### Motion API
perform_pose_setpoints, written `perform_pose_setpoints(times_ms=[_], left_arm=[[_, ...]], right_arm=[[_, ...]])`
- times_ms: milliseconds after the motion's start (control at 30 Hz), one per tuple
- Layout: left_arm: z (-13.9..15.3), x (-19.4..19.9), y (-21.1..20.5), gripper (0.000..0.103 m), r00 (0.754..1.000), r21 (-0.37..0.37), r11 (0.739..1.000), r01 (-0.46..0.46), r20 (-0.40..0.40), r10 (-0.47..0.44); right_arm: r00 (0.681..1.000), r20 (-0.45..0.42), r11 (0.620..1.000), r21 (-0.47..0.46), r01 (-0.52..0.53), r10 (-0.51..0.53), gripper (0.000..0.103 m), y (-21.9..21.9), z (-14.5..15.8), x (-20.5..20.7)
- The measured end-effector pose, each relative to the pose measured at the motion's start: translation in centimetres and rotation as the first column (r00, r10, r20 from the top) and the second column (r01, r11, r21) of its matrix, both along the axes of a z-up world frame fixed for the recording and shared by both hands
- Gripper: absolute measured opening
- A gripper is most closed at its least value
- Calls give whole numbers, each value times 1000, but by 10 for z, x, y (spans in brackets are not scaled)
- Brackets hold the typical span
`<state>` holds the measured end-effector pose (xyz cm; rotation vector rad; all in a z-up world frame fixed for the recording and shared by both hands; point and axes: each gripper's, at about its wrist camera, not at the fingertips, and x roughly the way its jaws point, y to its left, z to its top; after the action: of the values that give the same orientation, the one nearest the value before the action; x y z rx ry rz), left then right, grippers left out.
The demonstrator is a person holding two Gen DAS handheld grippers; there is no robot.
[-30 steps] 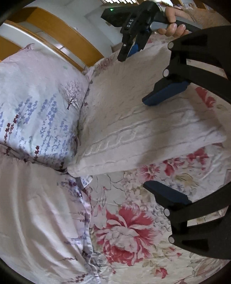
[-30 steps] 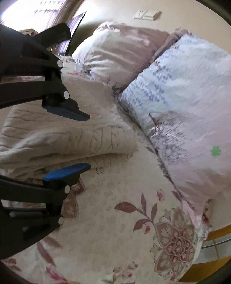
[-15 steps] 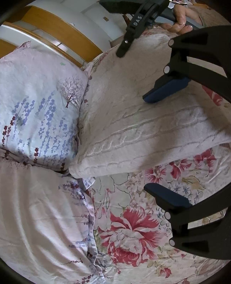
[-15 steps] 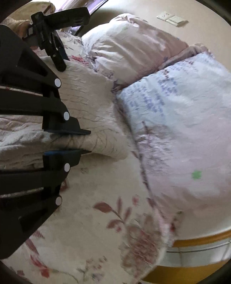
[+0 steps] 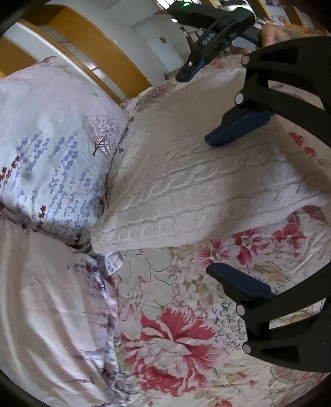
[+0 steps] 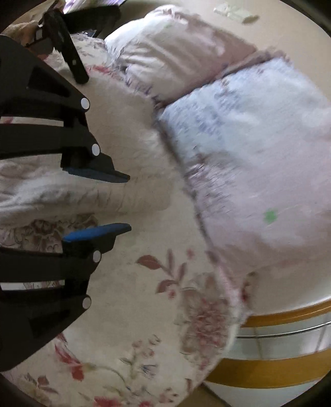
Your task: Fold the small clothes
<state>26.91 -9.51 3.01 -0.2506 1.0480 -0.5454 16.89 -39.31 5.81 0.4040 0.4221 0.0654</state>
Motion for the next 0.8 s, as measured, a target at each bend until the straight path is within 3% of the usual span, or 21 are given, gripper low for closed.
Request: perform_pose_setpoints(times_ms=[100, 267, 333, 400, 433, 533, 600, 633, 733, 800], left_arm=[[-3, 2, 1, 93, 1000, -24, 1000, -3, -22, 2], [-8, 4, 1, 93, 999, -45, 999, -6, -50, 4], [-10, 5, 1, 93, 998, -52, 999, -6, -60, 2], [-13, 7, 0, 93, 997, -64, 998, 0, -73, -4], [-15, 8, -1, 93, 997, -69, 998, 2, -82, -8], [-16, 9, 0, 94, 996, -77, 997, 2, -87, -9], [-16, 12, 2, 94, 994, -103, 995, -1, -108, -10], [-17, 14, 4, 94, 993, -120, 993, -4, -120, -10], [-19, 19, 13, 94, 988, -176, 984, -30, -156, 3], [-21, 24, 19, 93, 984, -213, 976, -44, -179, 5]], right_arm=[[997, 32, 997, -38, -62, 63, 35, 12, 9, -8], [990, 0, 986, -91, -142, 143, 36, 30, 5, -2], [988, -56, 983, -107, -152, 146, 44, 35, -4, 5], [982, -140, 977, -154, -146, 125, 45, 41, -22, 17], [987, -108, 972, -191, -134, 115, 45, 45, -24, 15], [986, -120, 964, -226, -139, 114, 45, 49, -22, 11], [981, -136, 972, -167, -163, 141, 48, 41, -16, 11], [970, -171, 973, -119, -197, 175, 56, 36, -14, 11], [966, -133, 974, 81, -213, 222, 77, 10, -5, 10], [971, -123, 970, 161, -183, 204, 77, -9, -1, 12]])
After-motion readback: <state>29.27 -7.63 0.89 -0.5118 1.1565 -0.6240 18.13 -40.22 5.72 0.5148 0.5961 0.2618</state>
